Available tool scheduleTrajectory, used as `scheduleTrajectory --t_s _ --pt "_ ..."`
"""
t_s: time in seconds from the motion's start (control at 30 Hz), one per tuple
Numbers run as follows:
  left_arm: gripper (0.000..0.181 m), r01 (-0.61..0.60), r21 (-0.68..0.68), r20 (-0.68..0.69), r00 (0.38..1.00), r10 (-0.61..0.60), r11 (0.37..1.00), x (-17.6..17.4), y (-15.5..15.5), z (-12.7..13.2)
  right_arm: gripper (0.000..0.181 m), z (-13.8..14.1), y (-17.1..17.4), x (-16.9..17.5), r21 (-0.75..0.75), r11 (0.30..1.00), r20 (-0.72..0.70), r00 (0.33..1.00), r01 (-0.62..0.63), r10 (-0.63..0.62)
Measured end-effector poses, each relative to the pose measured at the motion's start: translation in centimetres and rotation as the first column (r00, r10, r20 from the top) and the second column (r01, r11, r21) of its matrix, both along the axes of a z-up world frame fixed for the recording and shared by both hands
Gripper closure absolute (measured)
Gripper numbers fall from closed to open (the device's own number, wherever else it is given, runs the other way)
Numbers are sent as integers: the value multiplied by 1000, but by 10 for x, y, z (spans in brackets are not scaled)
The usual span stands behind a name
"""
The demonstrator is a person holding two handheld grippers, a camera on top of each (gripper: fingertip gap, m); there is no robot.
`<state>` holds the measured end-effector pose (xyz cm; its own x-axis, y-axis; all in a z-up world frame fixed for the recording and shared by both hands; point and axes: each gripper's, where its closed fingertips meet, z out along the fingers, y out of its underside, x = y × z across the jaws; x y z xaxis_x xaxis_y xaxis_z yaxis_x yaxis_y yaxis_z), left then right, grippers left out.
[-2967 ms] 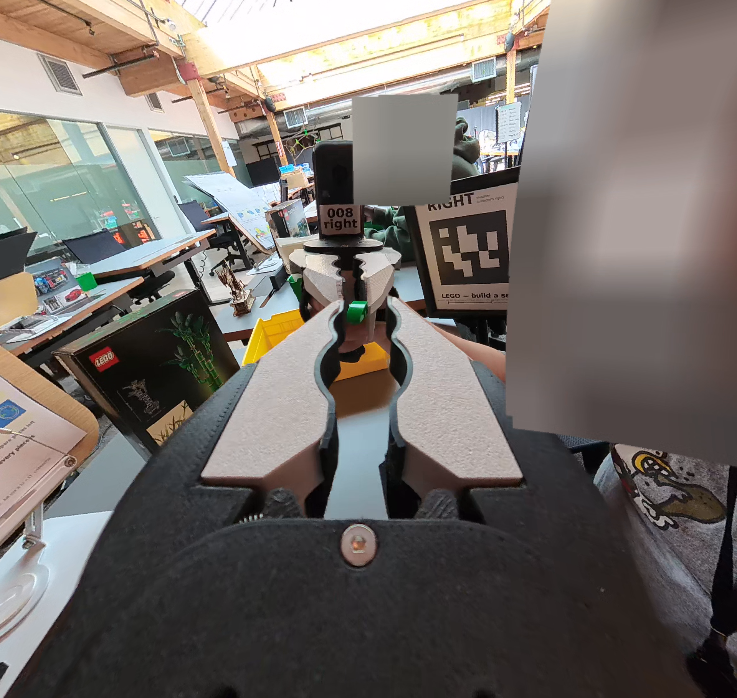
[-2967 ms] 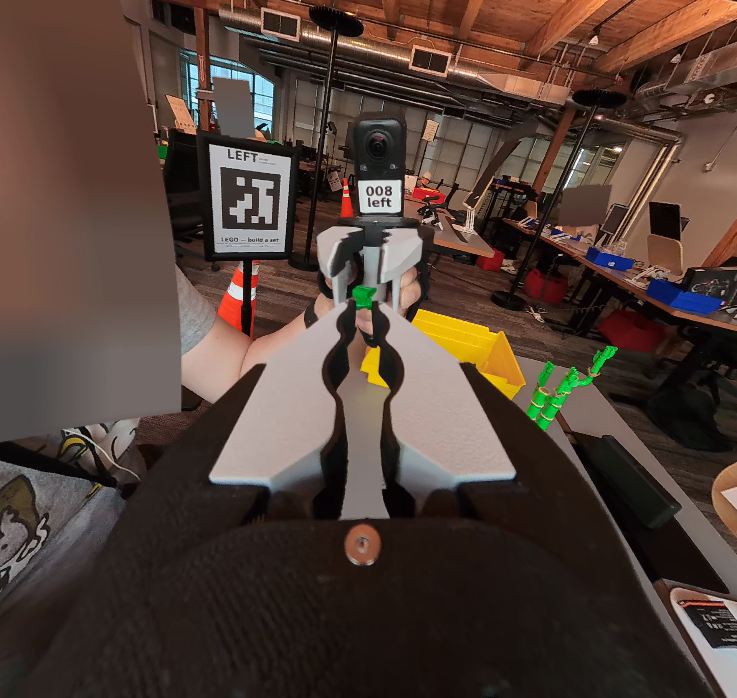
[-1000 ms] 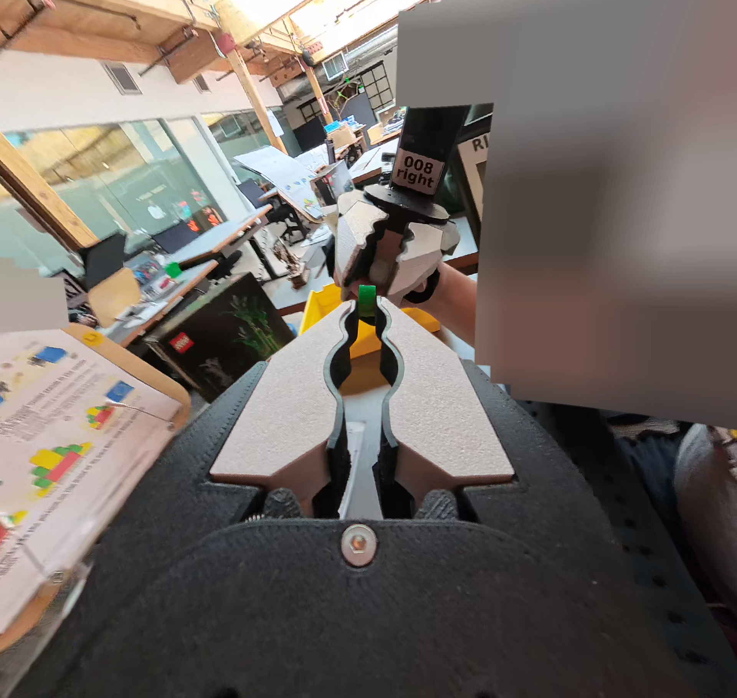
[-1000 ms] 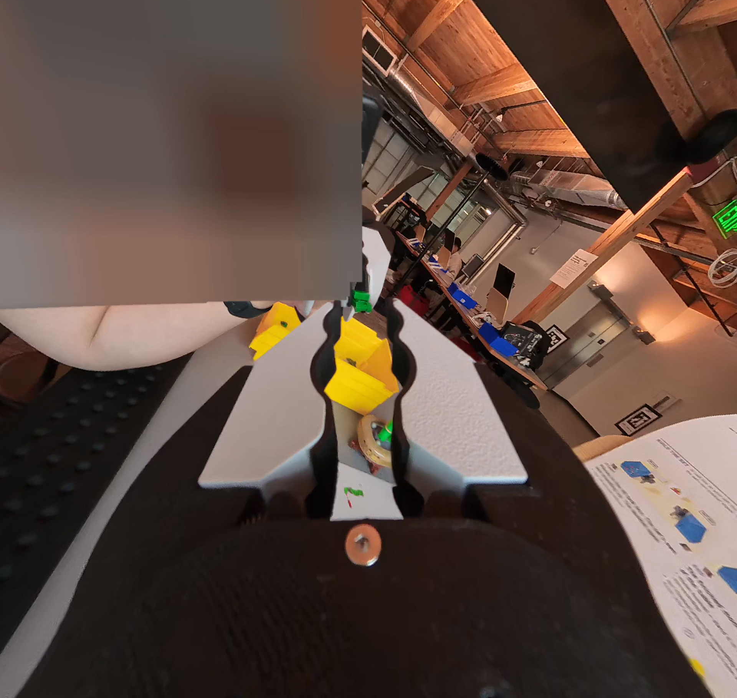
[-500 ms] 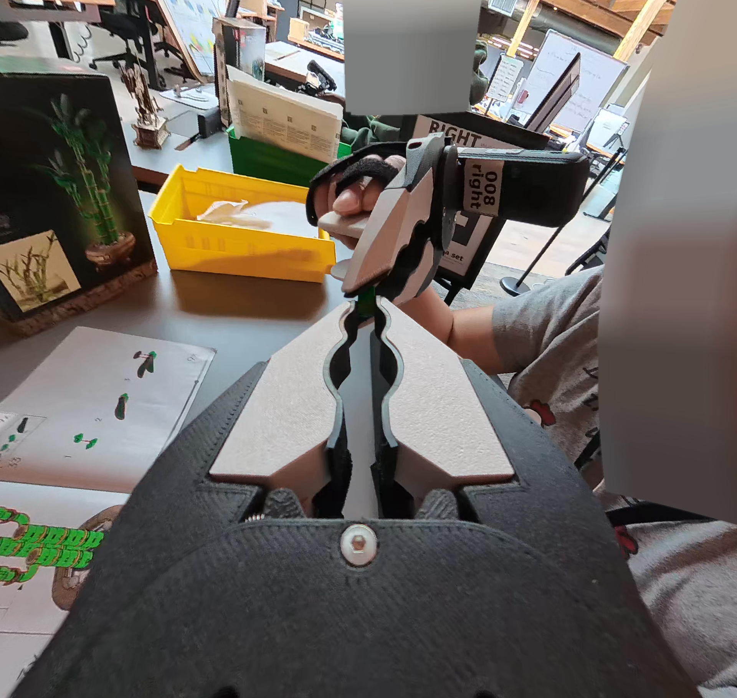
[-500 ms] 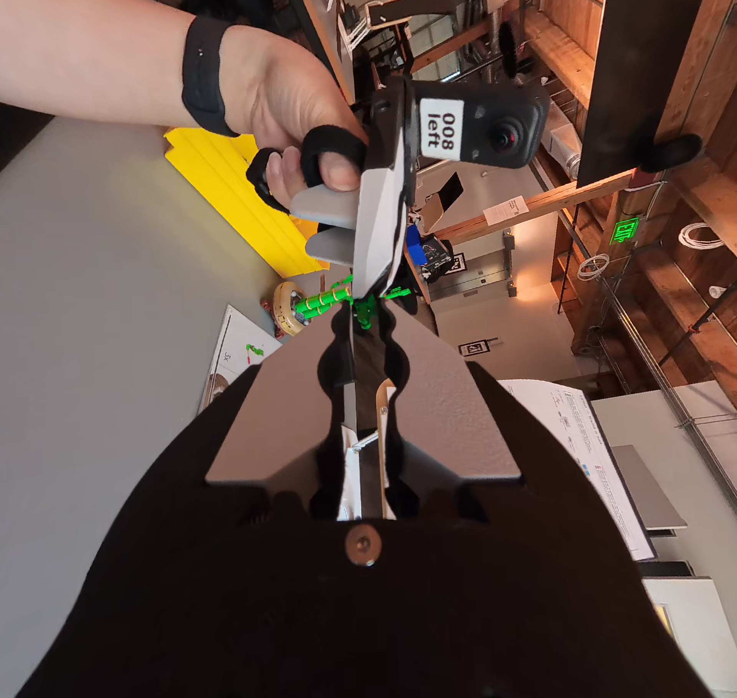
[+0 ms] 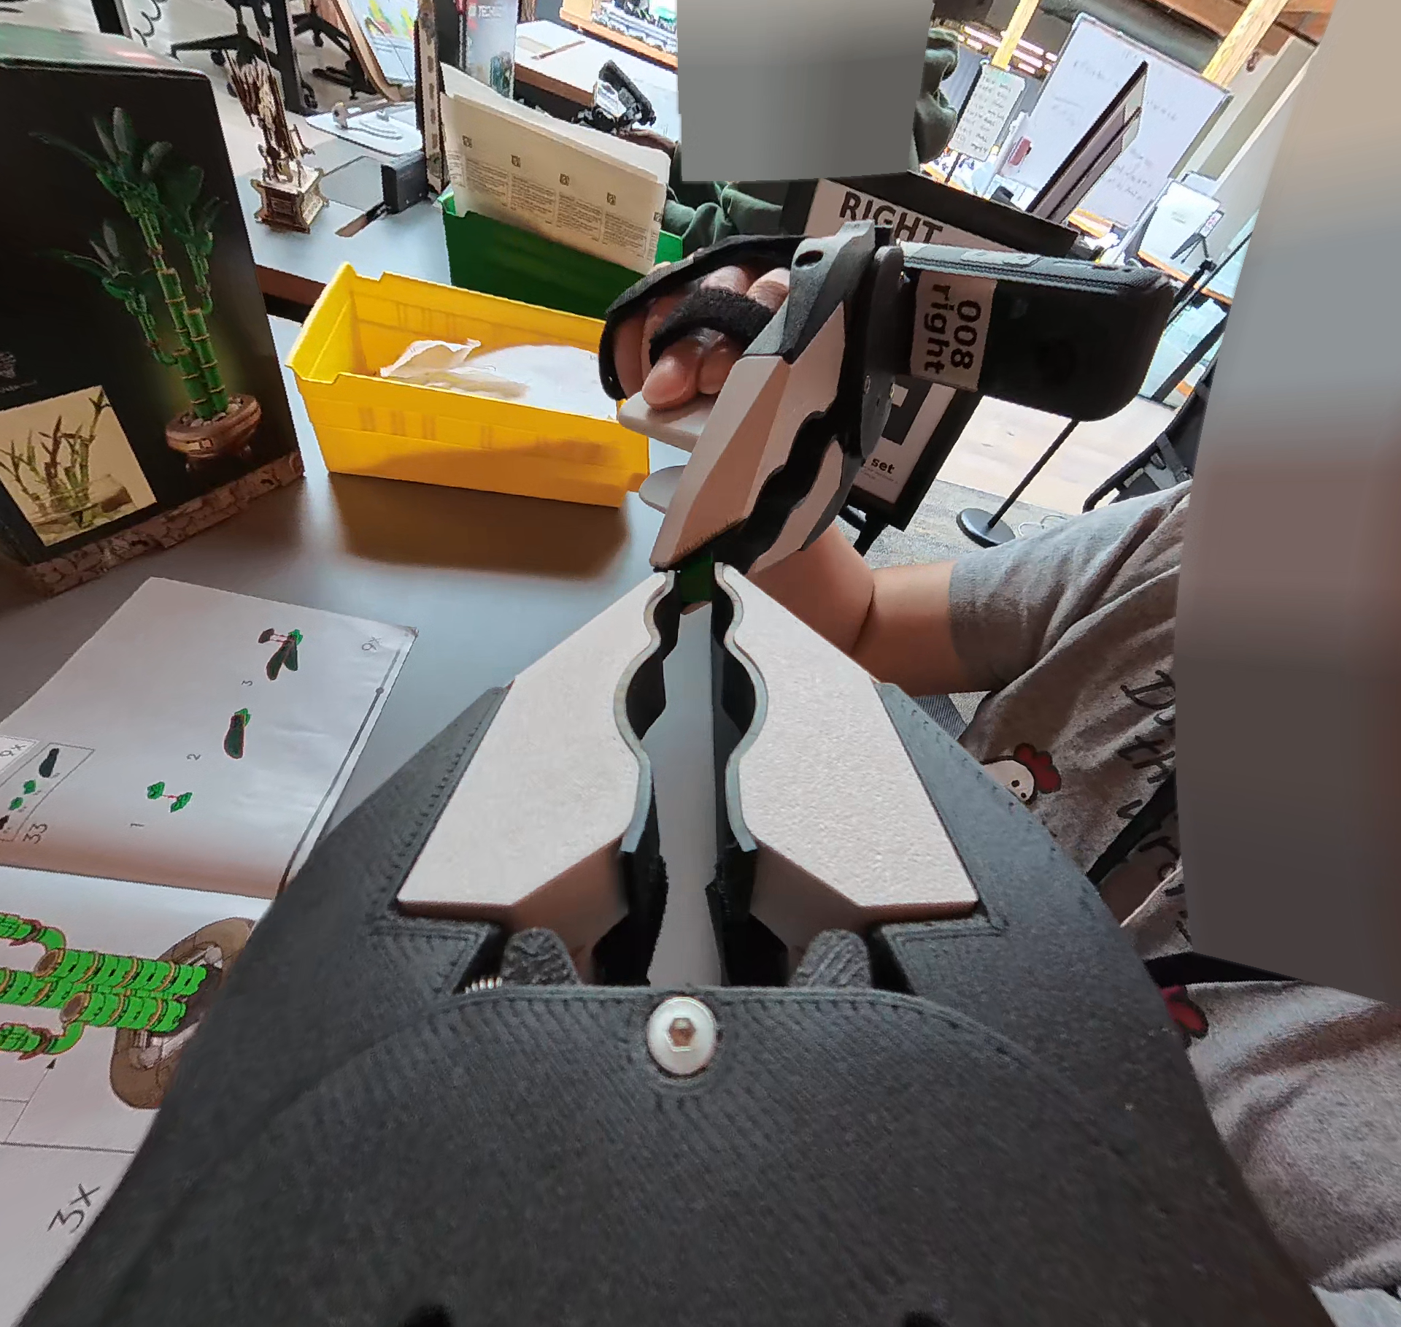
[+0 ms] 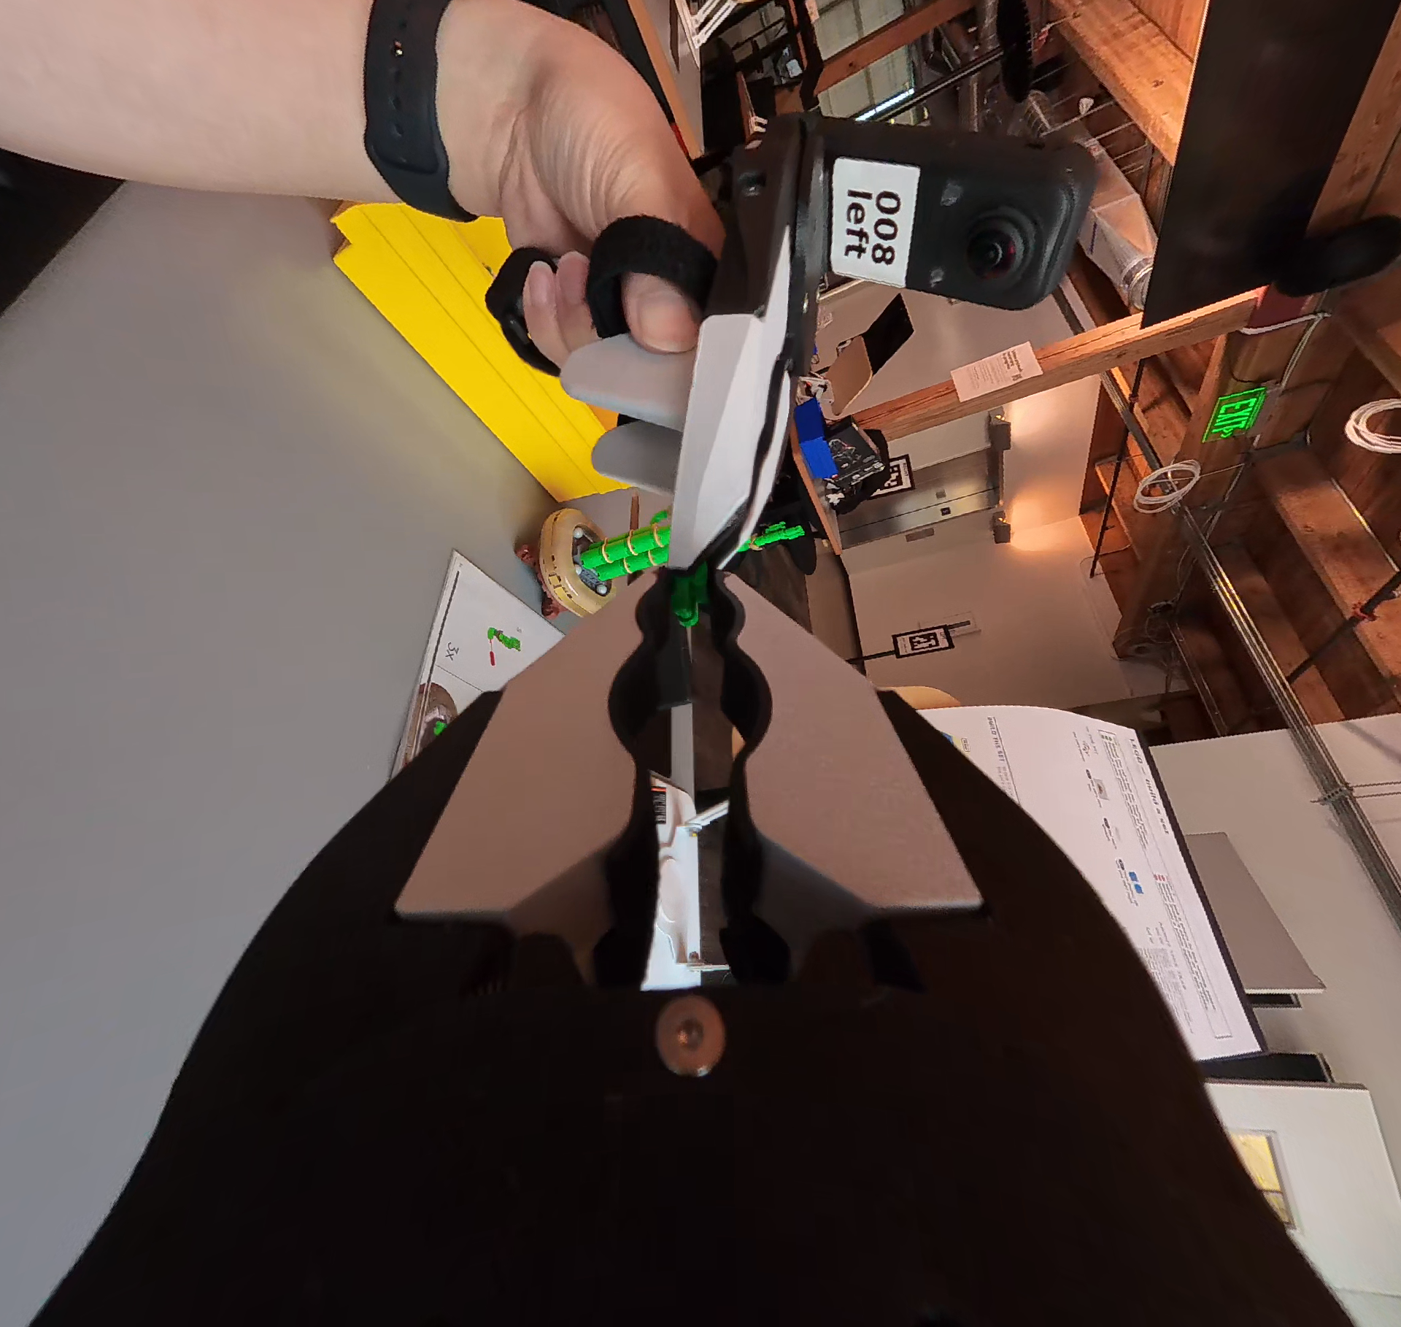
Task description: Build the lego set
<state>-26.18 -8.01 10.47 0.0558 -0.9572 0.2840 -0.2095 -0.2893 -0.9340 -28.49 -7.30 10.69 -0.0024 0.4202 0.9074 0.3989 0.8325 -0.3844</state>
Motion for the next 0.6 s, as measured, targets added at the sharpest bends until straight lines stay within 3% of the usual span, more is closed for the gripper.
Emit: scheduleTrajectory --t_s 0.37,0.6 --pt "166 15 -22 64 998 -14 1000 -4 -2 11 175 7 2 -3 -37 999 -62 998 -11 8" --pt "175 -57 2 57 997 57 998 -5 9 12 174 10 8 -4 -7 1000 -83 996 21 -22"
